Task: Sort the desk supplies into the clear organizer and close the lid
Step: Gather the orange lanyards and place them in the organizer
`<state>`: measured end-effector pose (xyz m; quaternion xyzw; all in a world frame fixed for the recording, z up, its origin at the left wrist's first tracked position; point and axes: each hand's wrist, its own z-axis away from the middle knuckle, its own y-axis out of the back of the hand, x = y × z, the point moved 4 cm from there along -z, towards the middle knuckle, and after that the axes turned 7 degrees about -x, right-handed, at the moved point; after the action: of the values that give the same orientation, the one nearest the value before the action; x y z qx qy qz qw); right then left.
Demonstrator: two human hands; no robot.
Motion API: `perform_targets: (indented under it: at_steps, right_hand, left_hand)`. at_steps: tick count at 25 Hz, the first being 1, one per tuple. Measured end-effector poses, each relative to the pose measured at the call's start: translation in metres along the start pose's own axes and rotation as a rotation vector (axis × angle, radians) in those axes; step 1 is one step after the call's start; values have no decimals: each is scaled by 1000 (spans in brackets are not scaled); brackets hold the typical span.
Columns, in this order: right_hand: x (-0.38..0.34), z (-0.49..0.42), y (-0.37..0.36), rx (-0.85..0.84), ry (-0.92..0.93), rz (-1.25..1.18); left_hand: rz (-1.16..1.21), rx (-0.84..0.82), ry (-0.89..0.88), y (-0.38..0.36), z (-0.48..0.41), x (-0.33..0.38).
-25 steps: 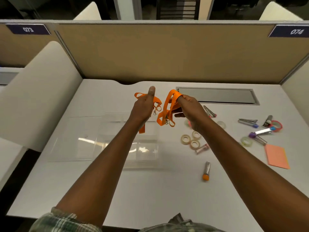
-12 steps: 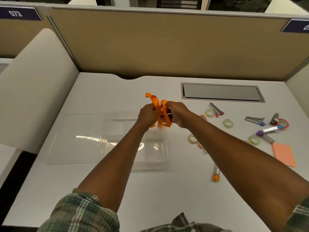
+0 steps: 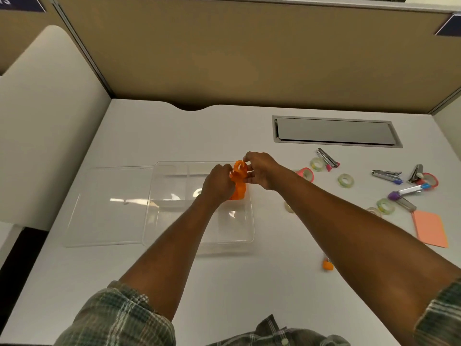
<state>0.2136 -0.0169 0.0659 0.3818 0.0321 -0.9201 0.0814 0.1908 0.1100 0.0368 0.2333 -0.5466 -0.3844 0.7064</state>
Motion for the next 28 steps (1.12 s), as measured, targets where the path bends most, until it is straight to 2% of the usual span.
perform_targets:
  at_steps: [3, 5, 7, 9, 10, 11, 13, 15, 17, 22, 28]
  right_hand:
    - [5, -10, -4, -17, 2, 114]
    - [10, -14, -8, -75, -12, 223]
    - [14, -18, -10, -85, 77, 540]
    - [12, -16, -7, 107, 300, 835]
    - [14, -15, -2, 215, 374, 892]
    - [18, -13, 3, 291, 393, 900]
    - [39, -13, 13, 325, 282, 893]
    - [67, -15, 17, 258, 136, 891]
    - [89, -11, 16, 188, 86, 873]
    - [115, -4, 20, 173, 131, 804]
    - [127, 9, 47, 175, 172, 729]
  left_hand:
    - [30, 68, -14, -2, 1, -2]
    - [18, -27, -19, -12, -3, -7]
    - [-64, -74, -35, -19, -2, -11]
    - [-167, 55, -66, -20, 3, -11]
    - [-181, 134, -49, -20, 7, -12]
    - [-168, 199, -9, -18, 11, -14]
    - [-140, 214, 130, -19, 16, -23]
    - [-189, 161, 206, -24, 19, -31]
    - [-225, 128, 197, -28, 21, -32]
    - [-230, 76, 124, -38, 21, -25]
    - [-168, 22, 155, -53, 27, -7]
